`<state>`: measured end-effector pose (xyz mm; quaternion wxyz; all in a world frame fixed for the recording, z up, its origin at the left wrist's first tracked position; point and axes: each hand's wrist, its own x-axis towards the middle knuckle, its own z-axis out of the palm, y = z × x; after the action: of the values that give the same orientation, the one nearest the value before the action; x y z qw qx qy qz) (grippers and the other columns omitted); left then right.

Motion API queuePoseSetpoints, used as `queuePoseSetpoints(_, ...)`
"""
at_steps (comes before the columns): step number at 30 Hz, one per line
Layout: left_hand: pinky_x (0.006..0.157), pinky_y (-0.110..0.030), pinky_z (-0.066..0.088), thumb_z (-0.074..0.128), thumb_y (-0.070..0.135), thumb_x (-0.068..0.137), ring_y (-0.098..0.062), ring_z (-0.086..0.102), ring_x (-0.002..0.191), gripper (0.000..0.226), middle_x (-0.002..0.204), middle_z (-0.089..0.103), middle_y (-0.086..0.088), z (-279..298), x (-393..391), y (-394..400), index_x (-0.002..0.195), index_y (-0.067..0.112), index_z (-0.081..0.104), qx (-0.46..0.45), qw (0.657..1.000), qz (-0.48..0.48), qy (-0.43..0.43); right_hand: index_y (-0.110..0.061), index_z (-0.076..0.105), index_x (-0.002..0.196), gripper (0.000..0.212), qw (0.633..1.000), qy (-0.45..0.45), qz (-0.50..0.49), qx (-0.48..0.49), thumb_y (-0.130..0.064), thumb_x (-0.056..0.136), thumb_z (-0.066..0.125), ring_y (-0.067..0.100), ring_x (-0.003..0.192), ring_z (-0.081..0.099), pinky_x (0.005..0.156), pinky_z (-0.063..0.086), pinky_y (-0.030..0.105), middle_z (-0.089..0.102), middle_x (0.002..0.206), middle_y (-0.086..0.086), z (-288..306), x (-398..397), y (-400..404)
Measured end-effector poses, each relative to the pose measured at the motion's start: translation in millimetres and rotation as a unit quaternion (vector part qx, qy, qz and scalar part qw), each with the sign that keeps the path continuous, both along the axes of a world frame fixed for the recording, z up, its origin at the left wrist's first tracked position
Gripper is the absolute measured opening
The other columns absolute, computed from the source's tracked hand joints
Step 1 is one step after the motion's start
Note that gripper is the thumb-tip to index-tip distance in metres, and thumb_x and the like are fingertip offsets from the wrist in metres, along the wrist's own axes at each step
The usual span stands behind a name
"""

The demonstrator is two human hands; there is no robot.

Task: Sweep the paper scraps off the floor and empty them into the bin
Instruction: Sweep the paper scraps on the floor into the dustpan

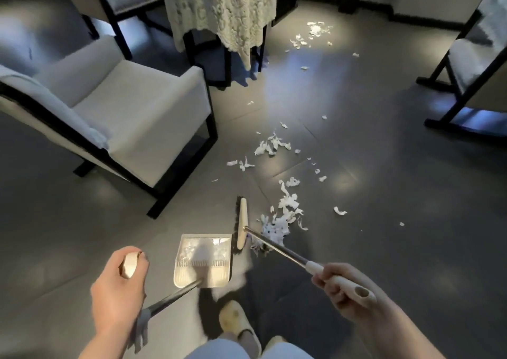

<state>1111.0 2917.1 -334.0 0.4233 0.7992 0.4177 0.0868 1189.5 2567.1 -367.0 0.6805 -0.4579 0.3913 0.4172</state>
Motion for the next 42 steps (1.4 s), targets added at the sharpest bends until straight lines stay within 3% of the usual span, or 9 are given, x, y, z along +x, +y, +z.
queuePoseSetpoints(6, 0.063, -0.037, 0.05, 0.066, 0.026, 0.089, -0.032, 0.062, 0.058, 0.018, 0.063, 0.064, -0.005, -14.9, 33.0, 2.6, 0.085, 0.043, 0.061, -0.018, 0.999, -0.035, 0.014, -0.005, 0.051, 0.102, 0.022, 0.989, 0.042, 0.128, -0.058, -0.001, 0.081, 0.05, 0.006, 0.029, 0.039, 0.025, 0.027, 0.01, 0.053, 0.067, 0.009, -13.1, 46.9, -15.0)
queuePoseSetpoints(12, 0.065, -0.041, 0.052, 0.066, 0.028, 0.089, -0.033, 0.059, 0.057, 0.021, 0.065, 0.063, -0.004, -24.0, 55.1, -5.9, 0.087, 0.048, 0.059, -0.027, 0.998, -0.053, 0.018, -0.004, 0.059, 0.09, 0.018, 0.954, -0.037, 0.233, -0.183, 0.002, 0.074, 0.055, 0.011, 0.029, 0.041, 0.028, 0.028, 0.013, 0.055, 0.064, 0.009, -11.8, 90.4, -10.0)
queuePoseSetpoints(15, 0.062, -0.039, 0.052, 0.066, 0.025, 0.089, -0.027, 0.059, 0.05, 0.02, 0.061, 0.062, 0.002, -20.6, 70.1, -5.5, 0.085, 0.044, 0.061, -0.024, 0.999, -0.034, 0.008, -0.008, 0.072, 0.099, 0.04, 0.925, -0.087, 0.211, -0.302, 0.014, 0.069, 0.058, 0.016, 0.032, 0.046, 0.033, 0.034, 0.016, 0.063, 0.068, 0.015, -17.1, 114.0, -3.7)
queuePoseSetpoints(20, 0.062, -0.04, 0.054, 0.064, 0.023, 0.092, -0.023, 0.055, 0.04, 0.01, 0.063, 0.061, -0.011, -18.9, 99.8, -18.4, 0.089, 0.033, 0.064, -0.019, 0.999, 0.016, -0.023, -0.007, 0.071, 0.107, 0.047, 0.922, -0.115, 0.174, -0.325, 0.016, 0.069, 0.058, 0.017, 0.03, 0.047, 0.034, 0.037, 0.015, 0.063, 0.063, 0.015, -11.5, 163.4, -24.5)
queuePoseSetpoints(23, 0.06, -0.036, 0.054, 0.065, 0.023, 0.092, -0.02, 0.053, 0.038, 0.01, 0.064, 0.061, -0.014, -19.3, 118.7, -30.4, 0.088, 0.033, 0.064, -0.016, 0.998, 0.054, -0.036, -0.011, 0.067, 0.111, 0.044, 0.936, -0.109, 0.164, -0.292, 0.01, 0.073, 0.058, 0.011, 0.027, 0.043, 0.031, 0.032, 0.012, 0.061, 0.051, 0.006, -0.5, 193.2, -57.6)
queuePoseSetpoints(30, 0.06, -0.038, 0.055, 0.064, 0.024, 0.092, -0.024, 0.057, 0.043, 0.011, 0.069, 0.064, -0.01, -14.9, 194.6, -65.8, 0.087, 0.034, 0.063, -0.013, 0.991, 0.123, -0.053, -0.006, 0.057, 0.118, 0.039, 0.978, -0.074, 0.17, -0.095, 0.001, 0.08, 0.051, 0.005, 0.035, 0.039, 0.029, 0.023, 0.009, 0.054, 0.067, 0.005, -0.5, 272.1, -82.0)
queuePoseSetpoints(35, 0.062, -0.043, 0.055, 0.062, 0.03, 0.093, -0.032, 0.061, 0.051, 0.006, 0.074, 0.062, -0.015, -16.0, 232.0, -90.8, 0.091, 0.035, 0.061, -0.009, 0.983, 0.169, -0.071, -0.006, 0.059, 0.096, 0.038, 0.956, -0.111, 0.263, -0.065, -0.008, 0.058, 0.064, 0.007, 0.039, 0.04, 0.027, 0.025, 0.014, 0.052, 0.072, 0.009, -6.9, 334.5, -38.8)
queuePoseSetpoints(38, 0.063, -0.041, 0.054, 0.062, 0.031, 0.092, -0.032, 0.061, 0.051, 0.013, 0.074, 0.061, -0.014, -13.6, 232.4, -88.2, 0.085, 0.041, 0.059, 0.0, 0.979, 0.194, -0.055, -0.009, 0.056, 0.087, 0.014, 0.937, -0.127, 0.32, -0.052, -0.001, 0.076, 0.053, 0.005, 0.038, 0.039, 0.027, 0.025, 0.013, 0.05, 0.071, 0.007, -3.0, 362.7, -2.4)
queuePoseSetpoints(42, 0.045, -0.033, 0.043, 0.065, 0.027, 0.092, -0.03, 0.058, 0.049, 0.02, 0.073, 0.06, -0.023, -6.2, 235.3, -74.4, 0.081, 0.044, 0.061, -0.007, 0.976, 0.214, -0.049, -0.007, 0.057, 0.089, 0.02, 0.939, -0.109, 0.32, -0.058, 0.001, 0.071, 0.055, 0.006, 0.032, 0.042, 0.028, 0.027, 0.012, 0.052, 0.077, 0.012, -11.4, 390.9, 41.7)
